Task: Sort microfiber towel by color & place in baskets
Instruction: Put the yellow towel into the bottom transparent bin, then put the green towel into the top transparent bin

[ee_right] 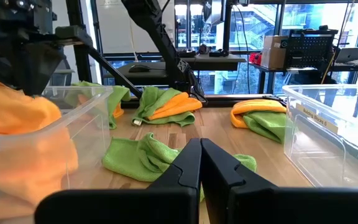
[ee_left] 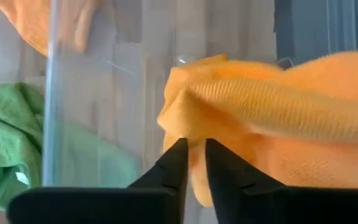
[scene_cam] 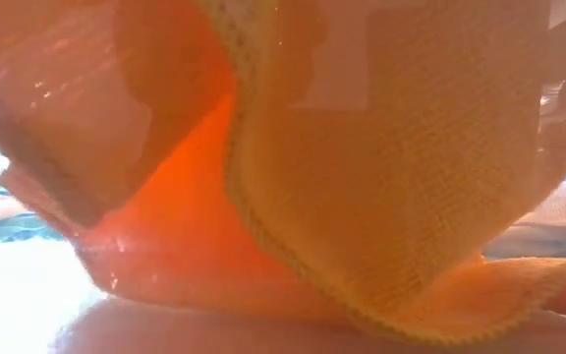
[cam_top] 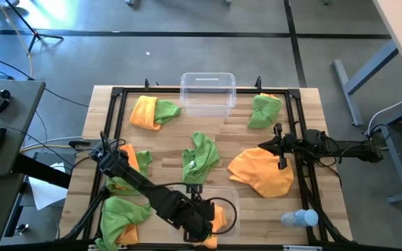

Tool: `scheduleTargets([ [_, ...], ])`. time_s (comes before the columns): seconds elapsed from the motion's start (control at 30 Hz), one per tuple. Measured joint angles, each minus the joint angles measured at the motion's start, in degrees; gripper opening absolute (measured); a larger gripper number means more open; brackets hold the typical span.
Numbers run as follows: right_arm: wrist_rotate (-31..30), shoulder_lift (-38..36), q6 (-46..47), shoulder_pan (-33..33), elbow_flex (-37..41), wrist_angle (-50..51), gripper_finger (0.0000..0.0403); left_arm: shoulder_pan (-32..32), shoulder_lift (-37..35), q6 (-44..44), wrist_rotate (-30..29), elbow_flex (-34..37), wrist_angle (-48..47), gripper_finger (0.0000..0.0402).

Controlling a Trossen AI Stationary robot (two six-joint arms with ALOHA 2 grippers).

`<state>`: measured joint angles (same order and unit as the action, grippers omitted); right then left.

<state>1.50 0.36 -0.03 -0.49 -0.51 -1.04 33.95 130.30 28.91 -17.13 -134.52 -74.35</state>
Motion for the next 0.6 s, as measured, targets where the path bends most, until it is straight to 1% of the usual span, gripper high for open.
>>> scheduleTargets([
  [0.17, 0.0, 0.0, 0.0, 0.0, 0.0, 0.0, 0.0, -1.4, -0.2, 0.0, 0.1, 0.0, -2.8, 0.0105],
  [0.3, 0.0, 0.0, 0.0, 0.0, 0.0, 0.0, 0.0, -1.7, -0.4, 0.0, 0.6, 0.0, -5.5, 0.0131],
  [0.4, 0.0, 0.0, 0.0, 0.0, 0.0, 0.0, 0.0, -1.2, -1.2, -0.5, 0.7, 0.0, -5.3, 0.014],
  [0.6, 0.0, 0.0, 0.0, 0.0, 0.0, 0.0, 0.0, 0.6, -4.9, -0.5, 1.0, 0.0, -5.1, 0.0142],
])
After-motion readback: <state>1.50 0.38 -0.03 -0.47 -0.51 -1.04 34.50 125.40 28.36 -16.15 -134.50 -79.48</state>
